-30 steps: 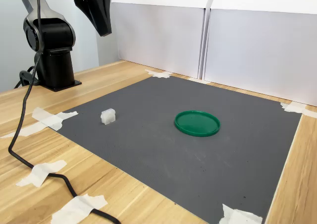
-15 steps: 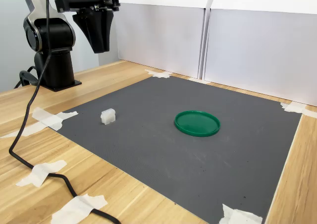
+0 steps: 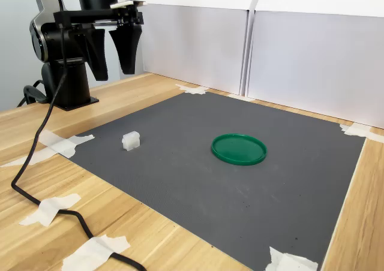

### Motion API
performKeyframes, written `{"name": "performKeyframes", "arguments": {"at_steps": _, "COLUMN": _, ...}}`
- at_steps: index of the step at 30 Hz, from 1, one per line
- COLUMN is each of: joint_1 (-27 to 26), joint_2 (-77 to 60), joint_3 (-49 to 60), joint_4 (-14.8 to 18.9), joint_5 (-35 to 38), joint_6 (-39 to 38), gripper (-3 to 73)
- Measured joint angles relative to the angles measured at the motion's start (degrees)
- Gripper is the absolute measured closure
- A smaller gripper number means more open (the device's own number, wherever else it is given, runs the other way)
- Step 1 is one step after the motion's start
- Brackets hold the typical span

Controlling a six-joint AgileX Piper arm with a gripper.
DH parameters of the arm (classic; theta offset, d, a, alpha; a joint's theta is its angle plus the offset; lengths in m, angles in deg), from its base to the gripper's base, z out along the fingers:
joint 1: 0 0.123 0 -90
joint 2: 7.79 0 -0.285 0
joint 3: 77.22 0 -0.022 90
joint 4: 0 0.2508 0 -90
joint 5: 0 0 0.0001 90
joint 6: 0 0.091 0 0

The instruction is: Grasp a white terminal and put it on the green lid.

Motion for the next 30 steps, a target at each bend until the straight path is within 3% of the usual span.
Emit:
{"name": "performKeyframes", "arguments": {"at_steps": 10, "joint_1": -0.06, "joint_2": 9.58, "joint_3": -3.55, "joint_4": 1.06, "joint_5": 0.51, "joint_6": -1.20, "gripper": 6.8}}
{"name": "performKeyframes", "arguments": {"at_steps": 19, "joint_1": -0.07, "joint_2": 16.42, "joint_3": -3.62, "joint_4": -1.73, "joint_5": -2.53, "joint_6": -1.24, "gripper": 6.8}}
{"name": "performKeyframes", "arguments": {"at_steps": 30, "joint_1": -0.07, "joint_2": 22.36, "joint_3": -3.73, "joint_4": -1.72, "joint_5": -5.79, "joint_6": -0.80, "gripper": 6.8}}
